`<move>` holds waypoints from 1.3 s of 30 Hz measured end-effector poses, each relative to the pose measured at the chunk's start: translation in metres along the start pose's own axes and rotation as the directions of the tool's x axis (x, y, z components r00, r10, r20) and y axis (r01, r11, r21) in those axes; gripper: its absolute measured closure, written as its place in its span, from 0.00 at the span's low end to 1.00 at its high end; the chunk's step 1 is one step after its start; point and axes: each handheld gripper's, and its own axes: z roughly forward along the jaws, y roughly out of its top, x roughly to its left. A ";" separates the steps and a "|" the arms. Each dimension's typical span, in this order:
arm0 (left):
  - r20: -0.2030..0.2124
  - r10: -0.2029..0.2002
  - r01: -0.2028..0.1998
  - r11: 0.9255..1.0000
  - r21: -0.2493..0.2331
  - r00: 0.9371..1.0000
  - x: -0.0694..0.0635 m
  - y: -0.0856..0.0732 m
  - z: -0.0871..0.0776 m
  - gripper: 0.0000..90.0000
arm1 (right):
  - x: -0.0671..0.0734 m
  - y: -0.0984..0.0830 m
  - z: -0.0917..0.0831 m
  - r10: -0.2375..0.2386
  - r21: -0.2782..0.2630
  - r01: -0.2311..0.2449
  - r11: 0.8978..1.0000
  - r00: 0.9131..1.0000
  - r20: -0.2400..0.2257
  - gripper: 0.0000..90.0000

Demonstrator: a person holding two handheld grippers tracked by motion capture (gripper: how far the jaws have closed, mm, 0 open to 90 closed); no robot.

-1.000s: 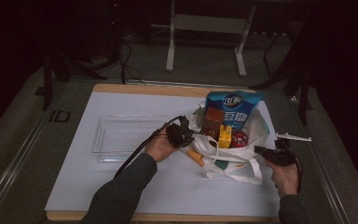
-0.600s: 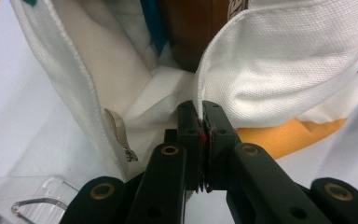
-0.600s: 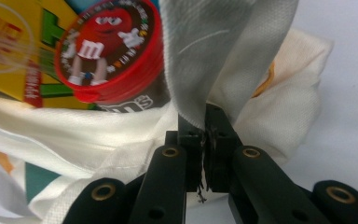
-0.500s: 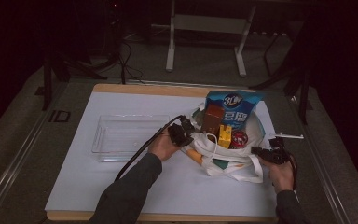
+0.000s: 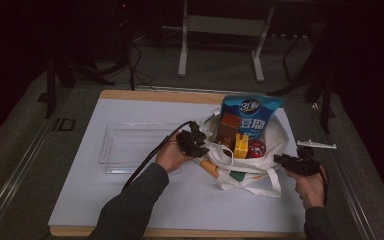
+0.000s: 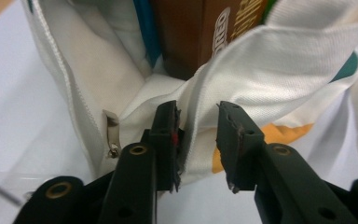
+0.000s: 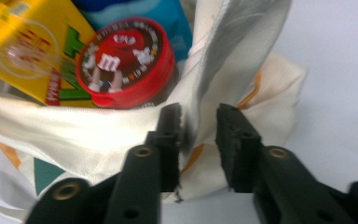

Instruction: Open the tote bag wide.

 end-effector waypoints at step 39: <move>-0.217 -0.089 0.046 0.979 -0.197 0.972 0.035 0.029 -0.020 0.92 | 0.000 0.053 -0.022 -0.037 -0.204 0.054 0.977 0.996 0.084 0.91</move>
